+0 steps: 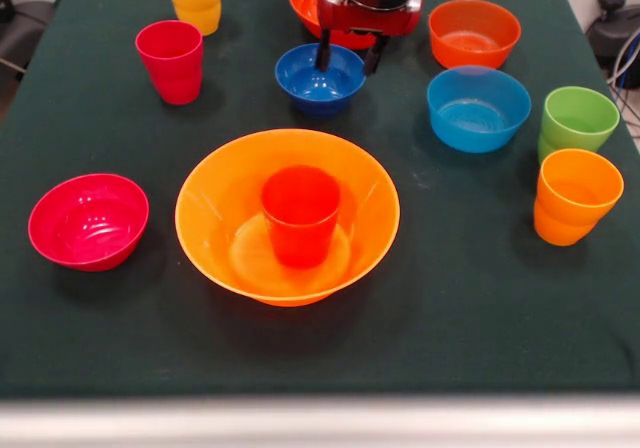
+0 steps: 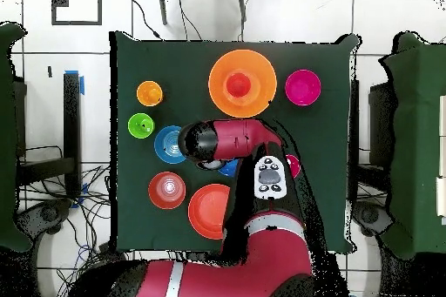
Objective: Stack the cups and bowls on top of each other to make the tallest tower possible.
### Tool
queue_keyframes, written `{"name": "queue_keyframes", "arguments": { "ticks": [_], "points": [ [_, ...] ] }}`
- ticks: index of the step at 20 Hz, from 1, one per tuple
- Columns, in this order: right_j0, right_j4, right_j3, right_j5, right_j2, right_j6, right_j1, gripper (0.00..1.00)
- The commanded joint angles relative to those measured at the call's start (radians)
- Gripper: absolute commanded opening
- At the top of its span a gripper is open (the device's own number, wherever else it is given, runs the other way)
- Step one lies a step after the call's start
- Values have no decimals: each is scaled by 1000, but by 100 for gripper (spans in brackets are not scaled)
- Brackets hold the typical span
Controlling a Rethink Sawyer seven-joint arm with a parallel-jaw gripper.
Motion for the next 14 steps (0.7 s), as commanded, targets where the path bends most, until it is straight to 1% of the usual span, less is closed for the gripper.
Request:
{"name": "queue_keyframes", "arguments": {
  "ticks": [1, 9, 14],
  "points": [
    [31, 22, 28, -72, 33, 165, 45, 100],
    [46, 34, 24, -73, 24, 170, 47, 100],
    [47, 36, 21, -100, 18, 171, 63, 100]
  ]
}}
